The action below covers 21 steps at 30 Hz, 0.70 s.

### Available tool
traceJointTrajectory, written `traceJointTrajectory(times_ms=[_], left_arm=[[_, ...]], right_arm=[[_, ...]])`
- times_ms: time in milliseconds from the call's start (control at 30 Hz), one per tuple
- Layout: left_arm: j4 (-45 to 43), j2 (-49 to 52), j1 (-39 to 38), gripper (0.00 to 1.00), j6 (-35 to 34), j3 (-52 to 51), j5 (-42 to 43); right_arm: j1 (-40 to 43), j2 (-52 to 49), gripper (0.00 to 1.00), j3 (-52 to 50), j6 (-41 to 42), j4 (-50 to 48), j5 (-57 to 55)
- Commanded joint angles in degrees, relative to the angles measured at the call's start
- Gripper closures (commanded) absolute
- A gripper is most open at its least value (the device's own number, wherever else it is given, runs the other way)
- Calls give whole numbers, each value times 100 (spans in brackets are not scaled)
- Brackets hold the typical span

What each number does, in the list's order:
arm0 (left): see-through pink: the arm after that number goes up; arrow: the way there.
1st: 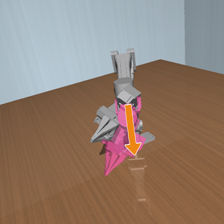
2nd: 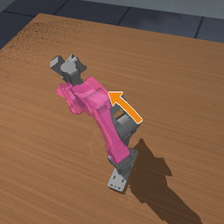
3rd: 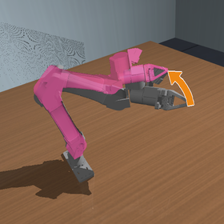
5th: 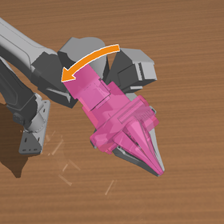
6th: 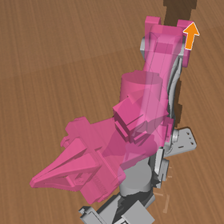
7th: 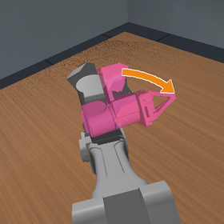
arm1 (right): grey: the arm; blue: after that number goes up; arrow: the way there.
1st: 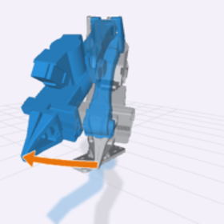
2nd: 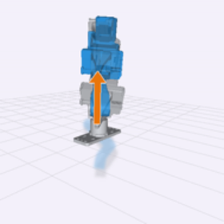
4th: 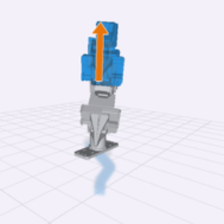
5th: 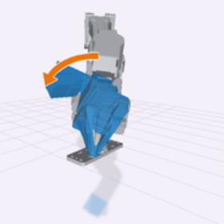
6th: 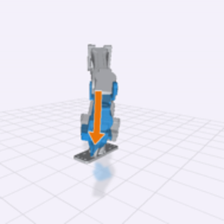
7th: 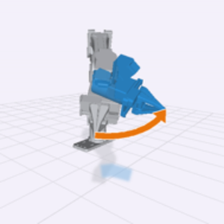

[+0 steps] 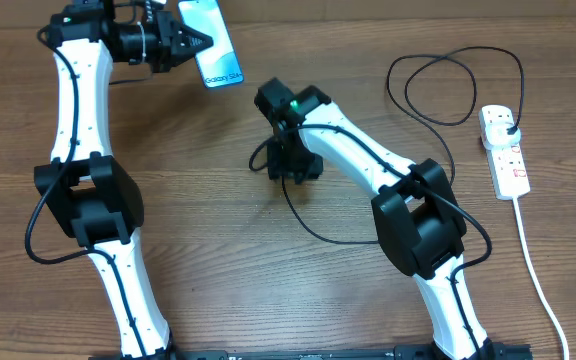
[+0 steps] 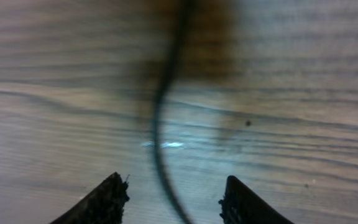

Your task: Plug charger to phone and switch on socket

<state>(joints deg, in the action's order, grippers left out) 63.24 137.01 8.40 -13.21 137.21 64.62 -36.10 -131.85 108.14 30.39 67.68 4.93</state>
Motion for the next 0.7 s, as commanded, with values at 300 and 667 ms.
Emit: traceJointTrajectory(times_ms=[300,667], left_arm=[[85,-238,85,96,-74,90,79],[181,-240,85,96,-72,90,79]], right_arm=[[-533,2,66,-660,153,-247,-273],[-737,4,96,-662,153,398,-269]])
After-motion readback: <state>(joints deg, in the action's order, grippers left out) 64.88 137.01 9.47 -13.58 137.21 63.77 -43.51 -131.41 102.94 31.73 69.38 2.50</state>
